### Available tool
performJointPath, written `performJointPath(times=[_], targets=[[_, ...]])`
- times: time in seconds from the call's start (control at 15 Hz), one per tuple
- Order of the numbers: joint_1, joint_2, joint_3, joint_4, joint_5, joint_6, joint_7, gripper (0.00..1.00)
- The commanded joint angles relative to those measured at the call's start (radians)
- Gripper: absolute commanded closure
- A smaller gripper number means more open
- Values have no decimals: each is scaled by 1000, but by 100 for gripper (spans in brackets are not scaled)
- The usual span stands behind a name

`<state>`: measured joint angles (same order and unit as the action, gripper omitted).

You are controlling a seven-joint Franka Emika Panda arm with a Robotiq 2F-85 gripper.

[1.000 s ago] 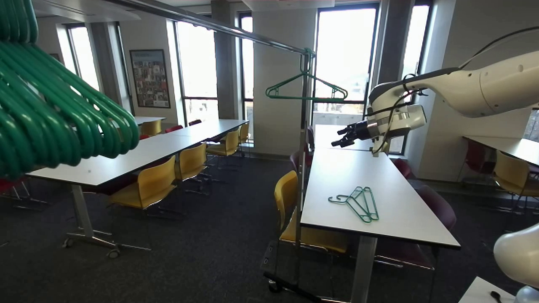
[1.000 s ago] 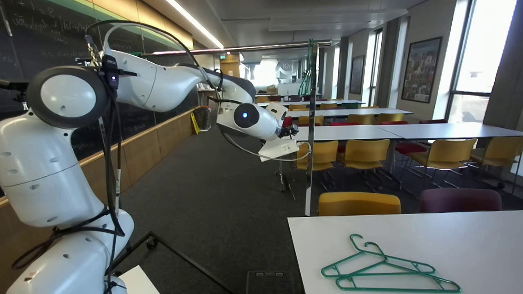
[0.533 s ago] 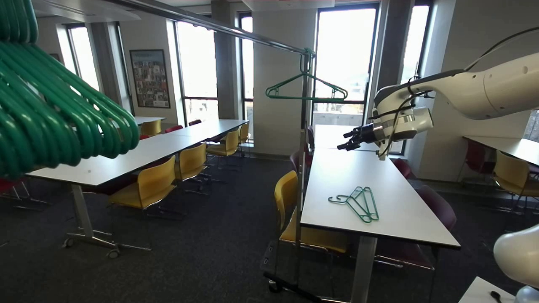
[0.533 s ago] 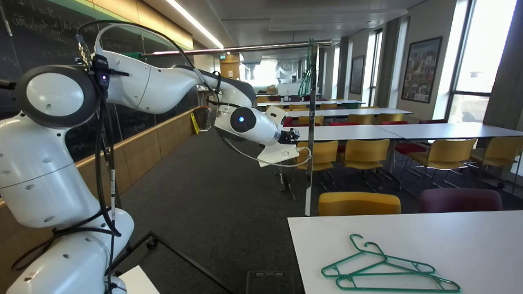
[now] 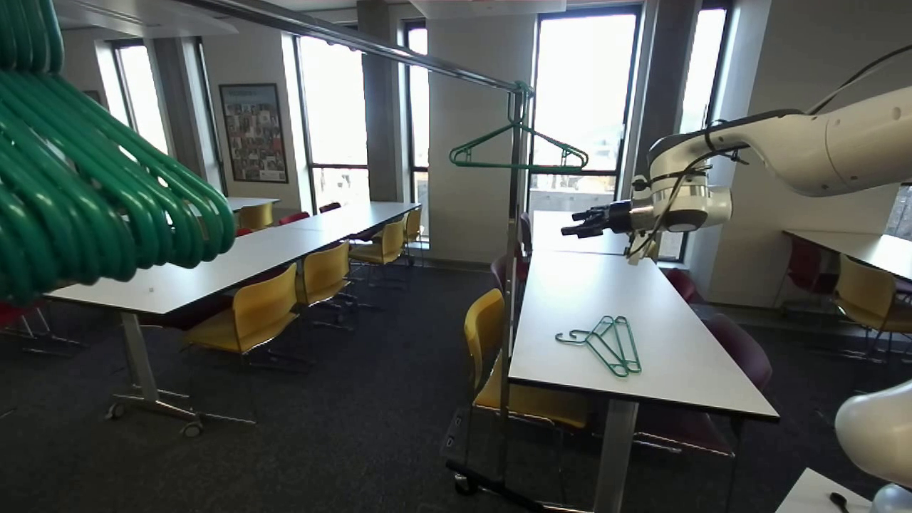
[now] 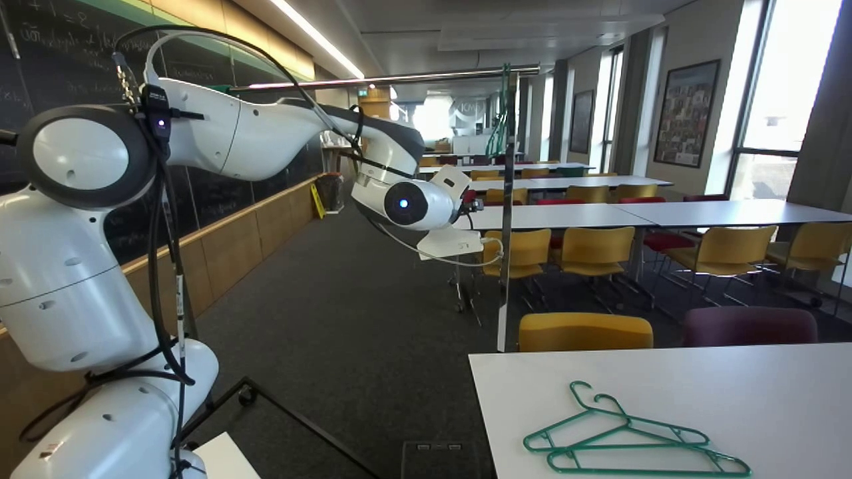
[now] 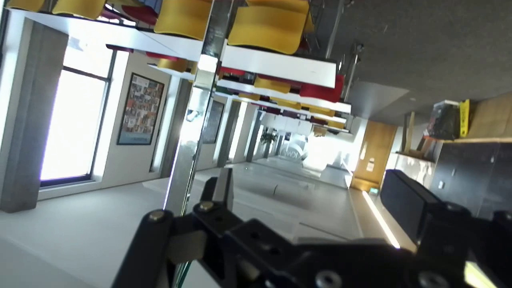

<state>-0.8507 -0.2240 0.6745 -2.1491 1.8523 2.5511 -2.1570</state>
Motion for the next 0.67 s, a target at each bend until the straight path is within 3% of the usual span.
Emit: performJointPath(times=[0.0, 0.27, 0.6], targets=[[225, 9, -234, -1, 119, -36, -48, 0], [470, -1, -472, -17, 223, -28, -126, 0], [599, -4, -597, -22, 305, -37, -238, 0]])
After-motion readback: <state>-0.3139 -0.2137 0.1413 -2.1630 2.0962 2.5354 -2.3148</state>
